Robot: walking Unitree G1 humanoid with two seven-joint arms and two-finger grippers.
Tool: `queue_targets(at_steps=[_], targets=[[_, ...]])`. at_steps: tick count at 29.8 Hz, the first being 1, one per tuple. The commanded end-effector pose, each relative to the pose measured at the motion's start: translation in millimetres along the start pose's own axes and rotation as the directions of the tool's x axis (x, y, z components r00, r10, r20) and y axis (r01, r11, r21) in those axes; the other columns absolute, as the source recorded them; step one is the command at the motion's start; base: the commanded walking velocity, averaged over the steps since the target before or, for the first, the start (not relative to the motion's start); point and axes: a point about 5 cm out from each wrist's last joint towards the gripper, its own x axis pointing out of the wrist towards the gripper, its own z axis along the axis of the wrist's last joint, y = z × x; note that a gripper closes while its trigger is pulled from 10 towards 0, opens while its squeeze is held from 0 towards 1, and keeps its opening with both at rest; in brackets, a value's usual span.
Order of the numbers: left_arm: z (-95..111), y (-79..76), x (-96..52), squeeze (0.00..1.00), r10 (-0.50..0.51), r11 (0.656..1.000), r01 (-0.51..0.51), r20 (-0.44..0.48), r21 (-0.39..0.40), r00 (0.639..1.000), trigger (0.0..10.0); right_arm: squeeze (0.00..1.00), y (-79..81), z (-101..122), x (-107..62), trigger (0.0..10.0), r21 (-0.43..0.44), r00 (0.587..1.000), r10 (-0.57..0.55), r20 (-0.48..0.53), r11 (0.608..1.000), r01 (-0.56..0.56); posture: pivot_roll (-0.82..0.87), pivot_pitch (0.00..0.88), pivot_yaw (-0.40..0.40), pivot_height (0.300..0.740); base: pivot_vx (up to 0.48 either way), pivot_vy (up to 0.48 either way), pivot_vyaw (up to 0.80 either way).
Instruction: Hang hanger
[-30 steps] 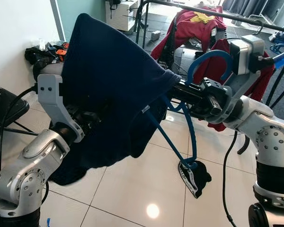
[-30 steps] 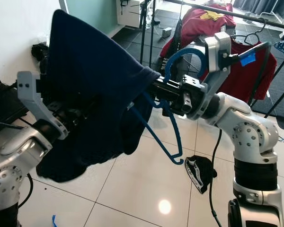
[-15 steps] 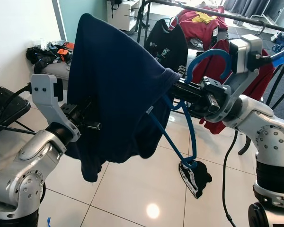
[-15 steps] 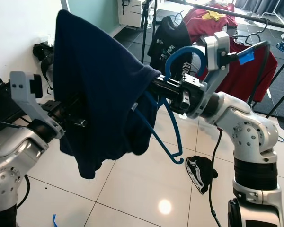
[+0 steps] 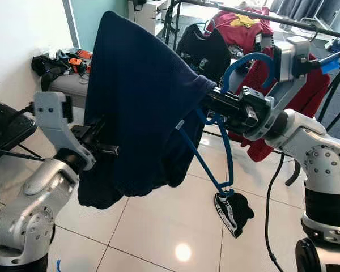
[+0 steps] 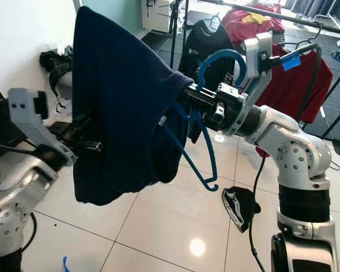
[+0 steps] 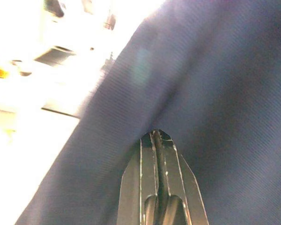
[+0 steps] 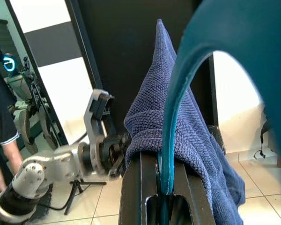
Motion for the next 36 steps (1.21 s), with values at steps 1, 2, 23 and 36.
queue_targets(at_steps=[1,2,23,36], targets=[[27,11.2,-2.7,0.0,0.038,0.999,-0.041,0.113,0.024,0.993,0.0,0.0,5.1,-5,-6.4,10.0,-0.027,0.998,0.035,-0.05,0.999,-0.037,-0.03,0.152,-0.066,0.74,0.0,0.0,0.0],[27,11.2,-2.7,0.0,0.038,0.999,-0.041,0.113,0.024,0.993,0.0,0.0,5.1,-5,-6.4,10.0,-0.027,0.998,0.035,-0.05,0.999,-0.037,-0.03,0.152,-0.066,0.74,0.0,0.0,0.0],[47,-10.0,-11.9,1.0,-0.255,0.955,0.236,0.089,0.181,0.963,10.0,0.0,16.9,0,-15.3,10.0,-0.028,0.987,0.135,-0.091,0.99,-0.138,-0.05,0.147,-0.065,0.74,0.0,0.0,0.0],[49,-10.0,-24.6,0.0,-0.359,0.926,0.346,0.07,0.147,0.931,10.0,0.0,19.4,0,-16.7,10.0,-0.026,0.985,0.145,-0.093,0.989,-0.148,-0.05,0.144,-0.063,0.74,0.0,0.0,0.0]])
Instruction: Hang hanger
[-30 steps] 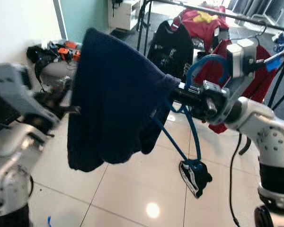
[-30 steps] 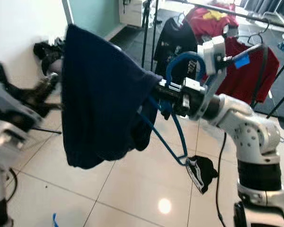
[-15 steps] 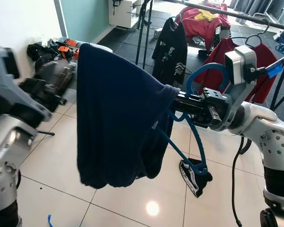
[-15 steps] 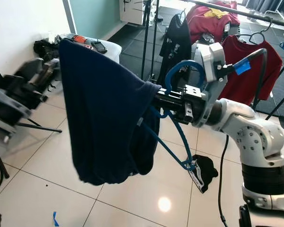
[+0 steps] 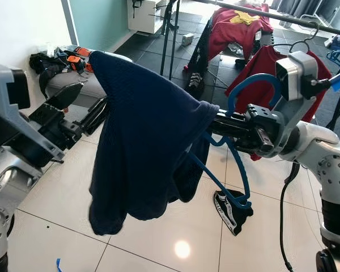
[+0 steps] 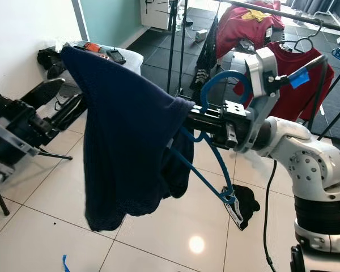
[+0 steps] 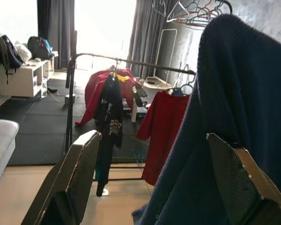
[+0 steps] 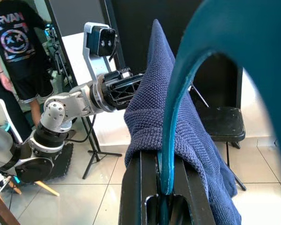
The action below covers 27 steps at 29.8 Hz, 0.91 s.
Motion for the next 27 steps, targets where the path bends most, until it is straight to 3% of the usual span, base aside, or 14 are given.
queue_targets(at_steps=[1,9,11,19,20,25,26,27], targets=[[0,-5.9,-1.6,0.0,-0.046,0.999,0.046,-0.01,0.003,0.999,10.0,0.0,5.3,6,-1.6,10.0,-0.022,1.0,0.028,0.012,0.999,-0.027,-0.05,0.143,-0.064,0.74,0.0,0.0,0.0],[2,-3.9,-11.9,0.0,-0.085,0.996,0.085,0.006,-0.042,0.996,10.0,0.0,5.2,6,-3.1,10.0,-0.022,1.0,0.03,0.005,0.999,-0.029,-0.06,0.134,-0.065,0.74,0.0,0.0,0.0],[2,-7.8,-14.2,0.0,-0.141,0.987,0.141,0.006,-0.075,0.99,10.0,0.0,5.1,6,-3.1,10.0,-0.022,0.999,0.034,0.002,0.999,-0.034,-0.05,0.123,-0.063,0.74,0.0,0.0,0.0],[-3,-20.4,-15.0,0.0,-0.214,0.972,0.21,-0.022,-0.104,0.977,10.0,0.0,6.4,4,-1.5,10.0,-0.02,0.999,0.042,0.002,0.999,-0.042,-0.06,0.116,-0.064,0.74,0.0,0.0,0.0],[-7,-23.7,-13.8,0.0,-0.219,0.971,0.214,-0.036,-0.106,0.975,7.6,0.0,7.1,5,-1.3,10.0,-0.022,0.999,0.043,0.002,0.999,-0.043,-0.06,0.118,-0.063,0.74,0.0,0.0,0.0],[-9,-25.4,-12.8,0.0,-0.219,0.971,0.213,-0.045,-0.106,0.975,7.6,0.0,7.5,5,-1.2,10.0,-0.023,0.999,0.044,0.002,0.999,-0.044,-0.06,0.118,-0.063,0.74,0.0,0.0,0.0],[-13,-25.3,-12.0,0.0,-0.213,0.973,0.206,-0.064,-0.102,0.975,0.0,0.0,7.7,6,-1.5,10.0,-0.026,0.999,0.042,0.003,0.999,-0.042,-0.06,0.119,-0.061,0.74,0.0,0.0,0.0],[-16,-23.3,-11.7,0.0,-0.199,0.977,0.191,-0.085,-0.09,0.976,0.0,0.0,7.8,7,-1.8,10.0,-0.029,0.999,0.039,0.004,0.999,-0.039,-0.06,0.119,-0.061,0.74,0.0,0.0,0.0]])
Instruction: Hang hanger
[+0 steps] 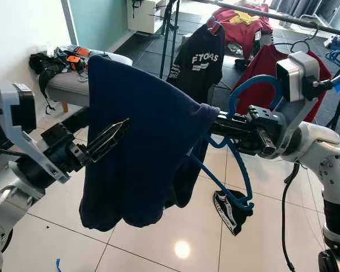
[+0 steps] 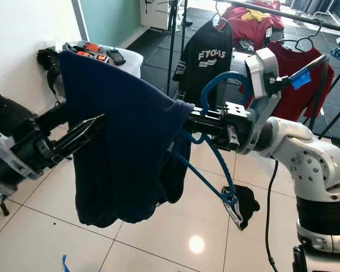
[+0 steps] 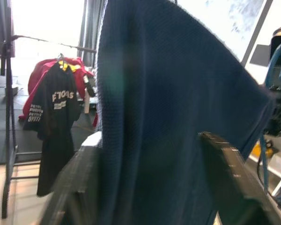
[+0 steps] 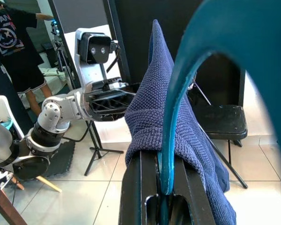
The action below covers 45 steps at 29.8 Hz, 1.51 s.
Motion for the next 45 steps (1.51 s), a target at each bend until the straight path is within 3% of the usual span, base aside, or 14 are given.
queue_targets(at_steps=[1,12,14,16,19,21,23,25,27,35,37,41,45], targets=[[-8,0.8,-0.8,0.0,0.014,1.0,-0.013,-0.056,0.014,0.998,0.0,0.0,6.4,7,-0.5,10.0,-0.028,1.0,0.026,0.017,0.999,-0.025,-0.06,0.119,-0.061,0.74,0.0,0.0,0.0],[-5,12.7,-6.9,0.0,0.087,0.995,-0.084,-0.063,0.05,0.994,0.0,0.0,3.8,7,-0.5,10.0,-0.037,1.0,-0.002,0.022,0.999,0.003,-0.06,0.123,-0.059,0.74,0.0,0.0,0.0],[-3,16.9,-9.7,0.0,0.119,0.991,-0.115,-0.057,0.064,0.991,0.0,0.0,0.5,6,-0.4,10.0,-0.042,0.999,-0.029,0.02,0.999,0.03,-0.06,0.123,-0.059,0.74,0.0,0.0,0.0],[2,22.4,-15.8,0.0,0.167,0.983,-0.162,-0.047,0.091,0.985,0.0,0.0,-13.1,4,-0.4,10.0,-0.05,0.991,-0.131,0.015,0.99,0.132,-0.05,0.126,-0.061,0.74,0.0,0.0,0.0],[3,23.0,-17.2,0.0,0.174,0.981,-0.169,-0.046,0.095,0.984,0.0,0.0,-17.4,3,-0.4,10.0,-0.05,0.987,-0.162,0.015,0.985,0.162,-0.05,0.127,-0.061,0.74,0.0,0.0,0.0],[3,20.4,-19.2,0.0,0.171,0.982,-0.167,-0.043,0.093,0.984,0.0,0.0,-30.8,2,-1.7,10.0,-0.046,0.965,-0.263,0.021,0.963,0.264,-0.05,0.128,-0.062,0.74,0.0,0.0,0.0],[3,20.4,-19.2,0.0,0.171,0.982,-0.167,-0.043,0.093,0.984,0.0,0.0,-30.8,2,-1.7,10.0,-0.046,0.965,-0.263,0.021,0.963,0.264,-0.05,0.128,-0.062,0.74,0.0,0.0,0.0],[4,17.3,-19.3,0.0,0.158,0.985,-0.154,-0.037,0.081,0.987,0.0,0.0,-37.3,2,-2.8,10.0,-0.043,0.949,-0.313,0.024,0.949,0.314,-0.04,0.131,-0.063,0.74,0.0,0.0,0.0],[4,4.8,-16.3,0.0,0.092,0.995,-0.091,-0.025,0.042,0.995,0.0,0.0,-51.3,2,-6.4,10.0,-0.02,0.91,-0.414,0.032,0.91,0.415,-0.04,0.132,-0.066,0.74,0.0,0.0,0.0],[0,-19.0,-8.0,0.0,-0.032,0.999,0.032,-0.009,-0.036,0.999,0.0,0.0,-64.3,5,-10.9,10.0,0.021,0.858,-0.508,0.077,0.861,0.508,-0.04,0.134,-0.068,0.74,0.0,0.0,0.0],[-10,-35.4,-1.7,0.0,-0.107,0.989,0.104,-0.021,-0.1,0.994,0.0,0.0,-71.1,11,-13.4,10.0,0.06,0.822,-0.556,0.125,0.831,0.553,-0.03,0.135,-0.068,0.74,0.0,0.0,0.0],[-16,-43.2,0.9,0.0,-0.139,0.982,0.134,-0.027,-0.134,0.99,0.0,0.0,-74.1,13,-14.2,10.0,0.078,0.802,-0.579,0.146,0.815,0.574,-0.04,0.135,-0.068,0.74,0.0,0.0,0.0],[-27,-64.0,5.9,0.0,-0.23,0.95,0.218,-0.031,-0.222,0.973,0.0,0.0,-84.1,15,-17.1,10.0,0.137,0.734,-0.655,0.18,0.756,0.64,-0.03,0.137,-0.071,0.74,0.0,0.0,0.0]])
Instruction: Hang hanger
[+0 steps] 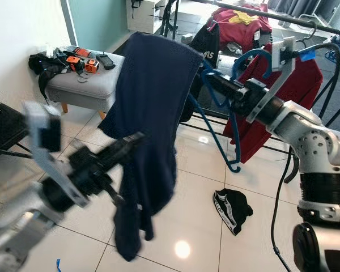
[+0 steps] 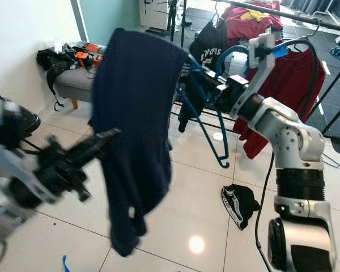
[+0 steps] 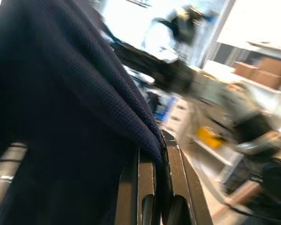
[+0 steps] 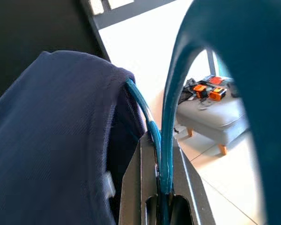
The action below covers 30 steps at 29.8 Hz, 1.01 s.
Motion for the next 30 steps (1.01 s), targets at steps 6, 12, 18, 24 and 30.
queue_targets(at_steps=[6,12,18,24,30], targets=[[-20,-35.5,1.0,0.0,-0.189,0.978,0.178,-0.11,-0.105,0.976,0.0,0.0,-9.5,11,0.9,10.0,0.069,0.99,-0.094,0.104,0.994,0.087,-0.03,0.137,-0.071,0.74,0.0,0.0,0.0],[-29,-32.5,11.1,0.0,-0.143,0.988,0.133,-0.144,-0.072,0.979,4.9,0.0,8.2,-3,10.6,10.0,0.128,0.997,0.007,0.078,0.992,-0.017,-0.03,0.136,-0.076,0.74,0.0,0.0,0.0],[-28,-14.5,16.5,0.0,-0.015,1.0,0.017,-0.143,0.013,0.99,9.6,0.0,27.1,-12,11.4,10.0,0.122,0.989,0.143,0.036,0.982,-0.146,-0.03,0.136,-0.075,0.74,0.0,0.0,0.0],[-18,11.5,27.2,0.0,0.17,0.981,-0.162,-0.075,0.107,0.983,10.0,0.0,55.8,-18,6.9,10.0,0.137,0.938,0.347,0.027,0.928,-0.347,-0.03,0.142,-0.074,0.74,0.0,0.0,0.0],[-23,4.7,30.6,0.0,0.129,0.988,-0.117,-0.113,0.105,0.985,10.0,0.0,62.3,-12,6.1,10.0,0.137,0.92,0.384,0.075,0.91,-0.391,-0.03,0.145,-0.071,0.74,0.0,0.0,0.0]])
